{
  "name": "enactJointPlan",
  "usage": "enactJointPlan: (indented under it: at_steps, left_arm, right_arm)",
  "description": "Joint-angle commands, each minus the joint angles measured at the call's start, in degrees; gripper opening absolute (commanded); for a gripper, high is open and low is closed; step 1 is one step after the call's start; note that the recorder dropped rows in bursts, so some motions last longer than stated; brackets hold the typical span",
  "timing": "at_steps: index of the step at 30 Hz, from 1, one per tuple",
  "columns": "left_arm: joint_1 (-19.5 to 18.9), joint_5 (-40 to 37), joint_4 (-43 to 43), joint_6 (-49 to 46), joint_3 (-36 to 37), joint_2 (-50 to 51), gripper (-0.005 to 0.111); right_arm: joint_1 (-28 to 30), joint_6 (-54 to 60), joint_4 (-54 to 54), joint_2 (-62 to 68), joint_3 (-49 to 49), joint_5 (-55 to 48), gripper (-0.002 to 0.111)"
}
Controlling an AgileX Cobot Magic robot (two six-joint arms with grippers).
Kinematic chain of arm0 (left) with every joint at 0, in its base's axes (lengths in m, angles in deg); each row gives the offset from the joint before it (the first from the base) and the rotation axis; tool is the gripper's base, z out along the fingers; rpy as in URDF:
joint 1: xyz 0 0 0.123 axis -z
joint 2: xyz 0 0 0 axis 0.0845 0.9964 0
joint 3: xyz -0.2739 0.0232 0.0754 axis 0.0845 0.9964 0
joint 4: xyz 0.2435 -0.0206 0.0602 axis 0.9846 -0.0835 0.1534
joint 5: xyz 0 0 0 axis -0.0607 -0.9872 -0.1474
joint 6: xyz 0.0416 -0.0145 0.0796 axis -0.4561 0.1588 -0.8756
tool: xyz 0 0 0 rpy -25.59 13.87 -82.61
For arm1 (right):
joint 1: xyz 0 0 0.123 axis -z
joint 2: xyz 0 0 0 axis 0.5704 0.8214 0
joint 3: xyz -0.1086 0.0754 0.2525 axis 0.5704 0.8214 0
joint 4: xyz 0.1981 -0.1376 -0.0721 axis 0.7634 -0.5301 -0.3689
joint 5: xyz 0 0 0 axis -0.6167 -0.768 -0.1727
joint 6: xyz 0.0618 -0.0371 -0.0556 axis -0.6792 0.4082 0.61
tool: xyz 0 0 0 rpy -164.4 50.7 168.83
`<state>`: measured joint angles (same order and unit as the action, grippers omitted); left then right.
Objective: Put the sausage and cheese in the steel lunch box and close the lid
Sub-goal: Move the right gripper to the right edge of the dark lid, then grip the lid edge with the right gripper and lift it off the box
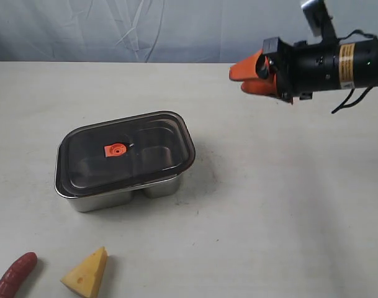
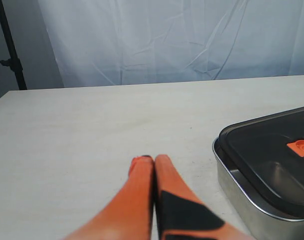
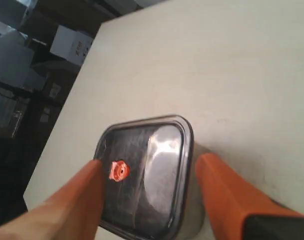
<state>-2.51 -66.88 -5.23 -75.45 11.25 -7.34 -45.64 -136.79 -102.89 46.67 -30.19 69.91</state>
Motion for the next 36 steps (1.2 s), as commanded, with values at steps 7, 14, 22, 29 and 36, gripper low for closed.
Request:
enactJointPlan:
  at_steps: [7, 14, 22, 29, 36]
  left_arm:
    - [0.1, 0.2, 0.4, 0.0, 0.1, -0.2, 0.000]
    - [0.2, 0.2, 0.4, 0.0, 0.1, -0.2, 0.000]
    - [0.2, 0.2, 0.4, 0.0, 0.1, -0.2, 0.000]
    - [0.2, 0.2, 0.4, 0.0, 0.1, -0.2, 0.000]
    - [0.2, 0.2, 0.4, 0.0, 0.1, -0.2, 0.000]
  right_arm:
    - [-1.2, -0.8, 0.0, 13.9, -0.8, 5.2, 0.058]
    - [-4.7, 0.5, 3.4, 18.1, -0.8, 5.2, 0.058]
    - [-8.7, 3.0, 7.7, 19.6, -1.1, 4.2, 0.058]
    - [-11.7, 3.0, 7.9, 19.6, -1.1, 3.3, 0.058]
    - [-12.3, 3.2, 8.1, 19.6, -1.1, 2.0, 0.041]
